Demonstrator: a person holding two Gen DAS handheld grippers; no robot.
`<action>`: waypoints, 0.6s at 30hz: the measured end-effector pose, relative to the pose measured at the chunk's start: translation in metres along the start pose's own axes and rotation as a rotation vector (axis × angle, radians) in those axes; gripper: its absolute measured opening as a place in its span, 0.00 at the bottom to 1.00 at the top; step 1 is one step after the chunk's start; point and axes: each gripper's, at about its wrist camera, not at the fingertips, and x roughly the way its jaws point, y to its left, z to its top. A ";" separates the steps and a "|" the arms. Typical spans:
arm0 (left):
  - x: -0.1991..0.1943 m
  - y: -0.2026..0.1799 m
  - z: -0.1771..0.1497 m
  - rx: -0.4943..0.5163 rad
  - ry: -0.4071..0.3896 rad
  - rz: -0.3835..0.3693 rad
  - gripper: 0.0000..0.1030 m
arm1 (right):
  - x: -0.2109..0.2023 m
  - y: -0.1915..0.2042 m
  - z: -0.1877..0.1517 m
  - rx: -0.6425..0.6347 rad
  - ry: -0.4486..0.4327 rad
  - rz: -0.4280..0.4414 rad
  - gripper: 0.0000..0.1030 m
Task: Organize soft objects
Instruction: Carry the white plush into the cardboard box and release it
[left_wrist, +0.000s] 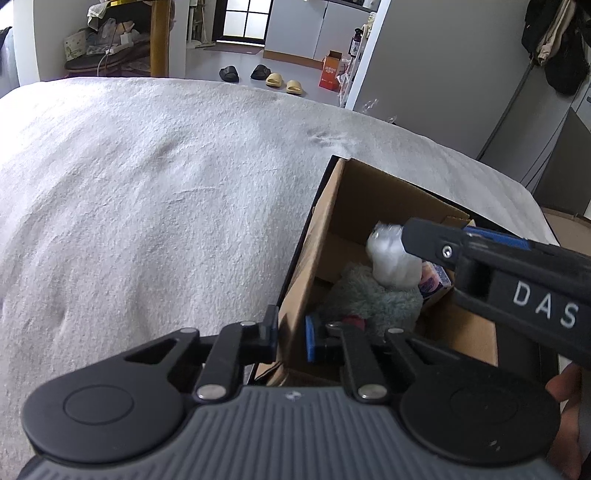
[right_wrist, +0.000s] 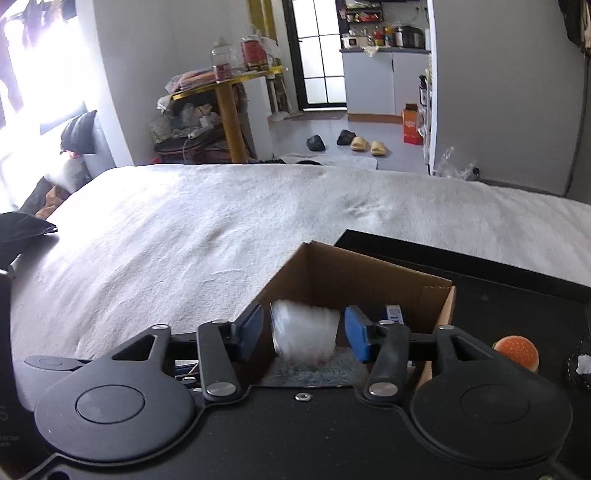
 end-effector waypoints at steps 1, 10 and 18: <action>-0.001 -0.001 0.000 0.002 -0.001 0.003 0.13 | -0.001 0.000 -0.001 -0.003 0.001 -0.002 0.50; -0.014 -0.010 0.001 0.032 -0.015 0.036 0.13 | -0.017 -0.021 -0.006 0.054 -0.008 -0.071 0.54; -0.026 -0.031 0.005 0.096 -0.031 0.088 0.20 | -0.029 -0.043 -0.010 0.100 -0.042 -0.136 0.61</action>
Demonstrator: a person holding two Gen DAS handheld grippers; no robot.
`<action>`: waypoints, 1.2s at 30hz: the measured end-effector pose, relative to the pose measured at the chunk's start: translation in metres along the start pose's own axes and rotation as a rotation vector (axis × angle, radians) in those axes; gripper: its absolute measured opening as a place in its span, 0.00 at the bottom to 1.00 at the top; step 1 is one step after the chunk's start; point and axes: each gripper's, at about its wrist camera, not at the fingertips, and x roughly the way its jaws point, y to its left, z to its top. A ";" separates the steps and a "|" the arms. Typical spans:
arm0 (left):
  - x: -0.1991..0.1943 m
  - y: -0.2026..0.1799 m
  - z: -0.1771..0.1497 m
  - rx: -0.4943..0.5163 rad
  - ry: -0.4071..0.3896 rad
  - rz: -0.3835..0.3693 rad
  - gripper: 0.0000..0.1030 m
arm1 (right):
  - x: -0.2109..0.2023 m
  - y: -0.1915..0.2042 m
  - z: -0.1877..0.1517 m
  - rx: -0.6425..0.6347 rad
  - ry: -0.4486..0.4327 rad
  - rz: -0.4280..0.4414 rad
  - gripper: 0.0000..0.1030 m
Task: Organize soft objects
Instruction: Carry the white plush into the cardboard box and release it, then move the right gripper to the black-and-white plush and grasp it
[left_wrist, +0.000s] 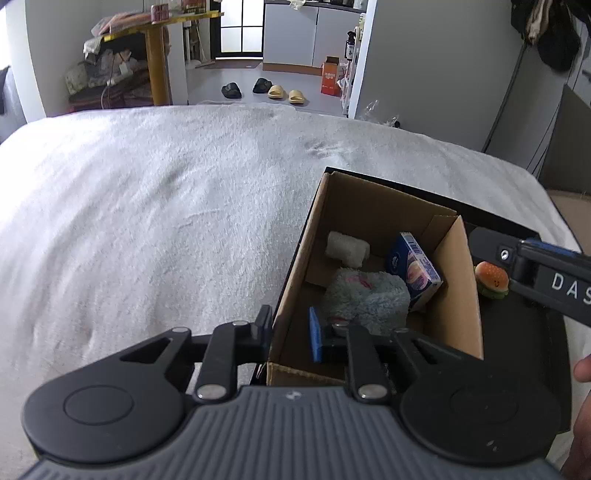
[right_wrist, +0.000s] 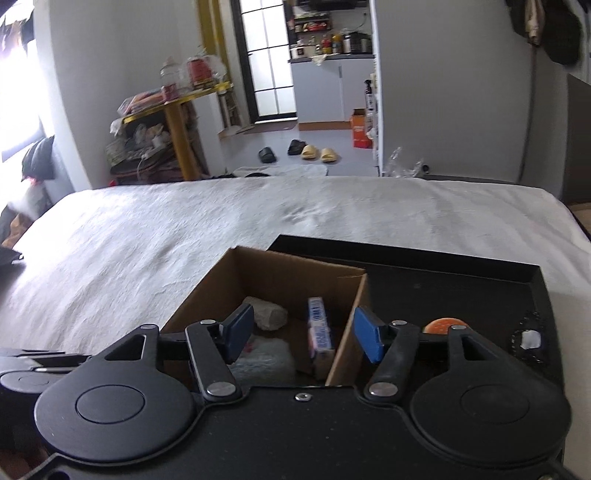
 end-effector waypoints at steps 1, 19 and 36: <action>-0.001 -0.001 0.001 0.002 -0.003 0.001 0.22 | -0.001 -0.003 0.000 0.004 -0.007 -0.005 0.64; -0.006 -0.053 0.016 0.106 -0.041 0.122 0.59 | 0.001 -0.063 -0.003 0.120 -0.034 -0.107 0.70; 0.009 -0.083 0.026 0.140 -0.040 0.252 0.69 | 0.019 -0.130 -0.022 0.227 0.021 -0.240 0.70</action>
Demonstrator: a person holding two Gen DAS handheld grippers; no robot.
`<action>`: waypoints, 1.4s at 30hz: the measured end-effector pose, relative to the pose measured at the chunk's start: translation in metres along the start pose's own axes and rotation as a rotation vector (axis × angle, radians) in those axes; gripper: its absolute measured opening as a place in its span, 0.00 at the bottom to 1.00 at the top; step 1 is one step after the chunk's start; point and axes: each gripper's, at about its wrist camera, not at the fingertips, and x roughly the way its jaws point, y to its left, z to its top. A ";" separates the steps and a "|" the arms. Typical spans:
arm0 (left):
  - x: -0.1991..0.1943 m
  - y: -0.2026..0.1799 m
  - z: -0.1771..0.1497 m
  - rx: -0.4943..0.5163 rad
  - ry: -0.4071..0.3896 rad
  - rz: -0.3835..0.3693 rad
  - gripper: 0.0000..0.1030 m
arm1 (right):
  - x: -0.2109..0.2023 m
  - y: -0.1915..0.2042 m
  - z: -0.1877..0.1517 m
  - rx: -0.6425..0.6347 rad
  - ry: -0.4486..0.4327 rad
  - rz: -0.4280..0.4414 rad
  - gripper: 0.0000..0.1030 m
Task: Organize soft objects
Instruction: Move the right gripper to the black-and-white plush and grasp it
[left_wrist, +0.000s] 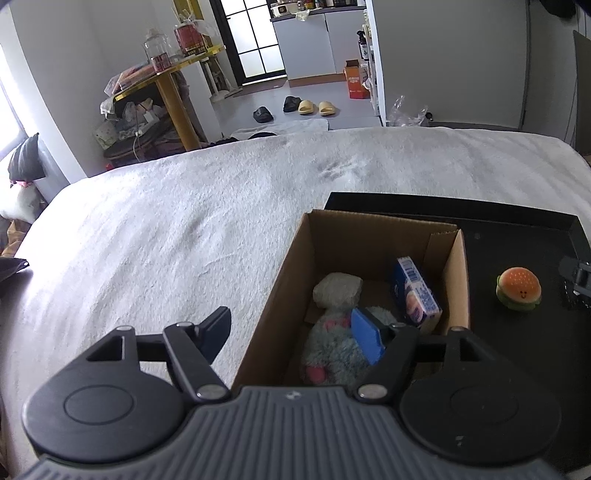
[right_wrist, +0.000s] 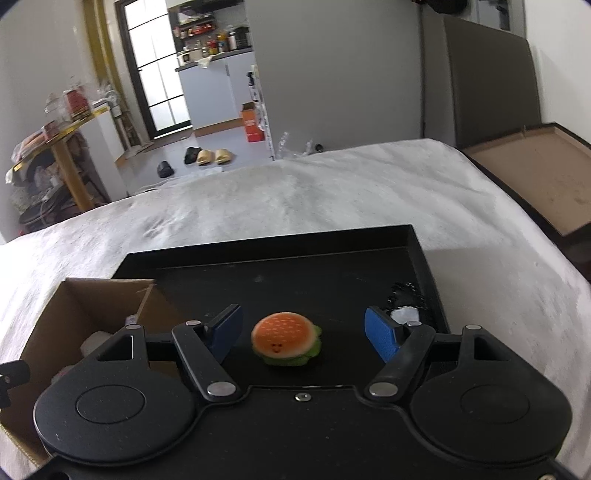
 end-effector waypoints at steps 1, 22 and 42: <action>0.000 -0.002 0.001 0.002 -0.002 0.004 0.69 | 0.001 -0.002 0.000 0.006 0.001 -0.006 0.70; 0.026 -0.024 0.018 0.034 0.011 0.098 0.70 | 0.063 -0.043 -0.019 0.097 0.048 -0.138 0.59; 0.056 -0.025 0.027 0.039 0.046 0.111 0.70 | 0.099 -0.053 -0.016 0.050 0.051 -0.243 0.52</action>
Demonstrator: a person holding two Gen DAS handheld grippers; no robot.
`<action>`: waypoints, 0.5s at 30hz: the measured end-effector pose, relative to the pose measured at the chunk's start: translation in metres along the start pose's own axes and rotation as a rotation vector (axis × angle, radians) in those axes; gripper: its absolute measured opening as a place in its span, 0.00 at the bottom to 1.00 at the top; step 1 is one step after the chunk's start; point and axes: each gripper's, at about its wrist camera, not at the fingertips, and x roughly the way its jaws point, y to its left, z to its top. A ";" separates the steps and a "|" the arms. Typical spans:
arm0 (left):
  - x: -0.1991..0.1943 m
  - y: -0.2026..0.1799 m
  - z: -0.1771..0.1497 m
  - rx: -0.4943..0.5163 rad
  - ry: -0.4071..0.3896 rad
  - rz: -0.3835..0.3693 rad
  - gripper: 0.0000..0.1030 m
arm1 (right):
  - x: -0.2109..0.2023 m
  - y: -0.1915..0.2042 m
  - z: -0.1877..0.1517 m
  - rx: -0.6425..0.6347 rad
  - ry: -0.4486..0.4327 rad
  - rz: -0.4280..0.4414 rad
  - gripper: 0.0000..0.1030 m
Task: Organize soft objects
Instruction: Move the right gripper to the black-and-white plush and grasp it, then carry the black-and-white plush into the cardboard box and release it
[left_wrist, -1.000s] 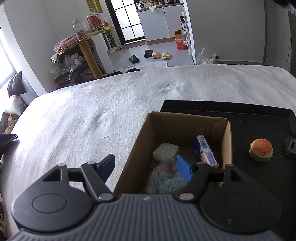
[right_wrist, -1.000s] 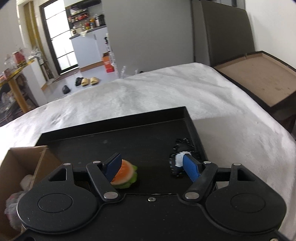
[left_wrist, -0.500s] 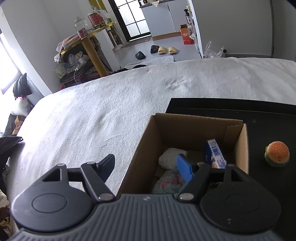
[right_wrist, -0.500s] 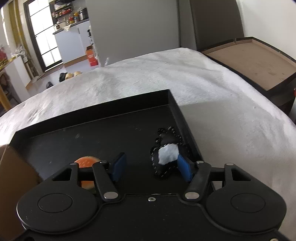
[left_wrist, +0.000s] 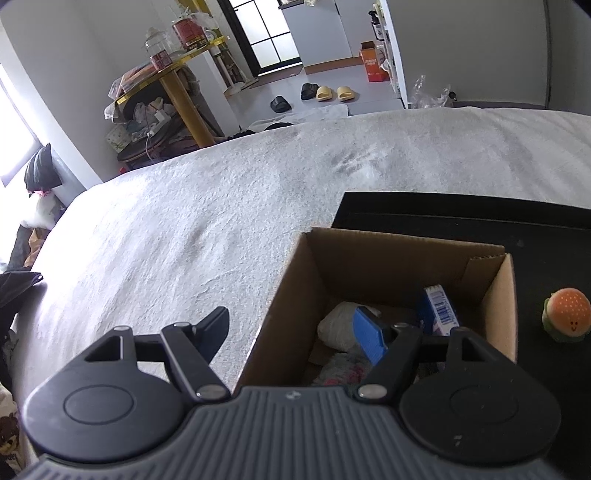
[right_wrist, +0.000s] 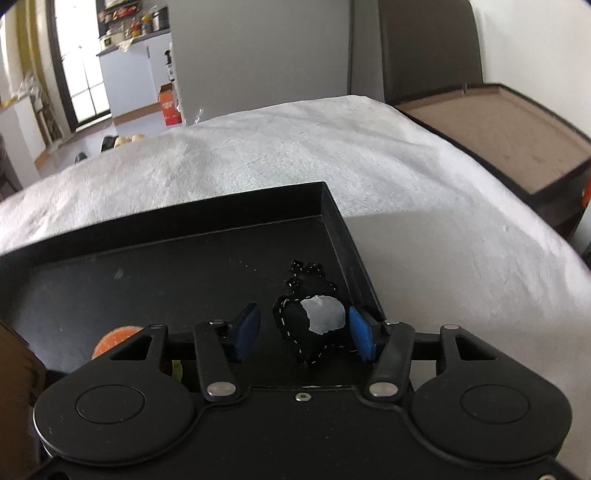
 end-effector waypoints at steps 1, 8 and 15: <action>0.000 0.002 0.000 -0.003 0.000 0.000 0.70 | 0.001 0.001 0.000 -0.010 0.001 -0.020 0.47; -0.003 0.008 -0.001 -0.004 -0.005 -0.011 0.70 | 0.000 -0.002 0.002 -0.030 -0.009 -0.062 0.28; -0.013 0.020 -0.006 -0.009 -0.016 -0.037 0.70 | -0.024 -0.011 0.008 0.071 -0.035 0.000 0.27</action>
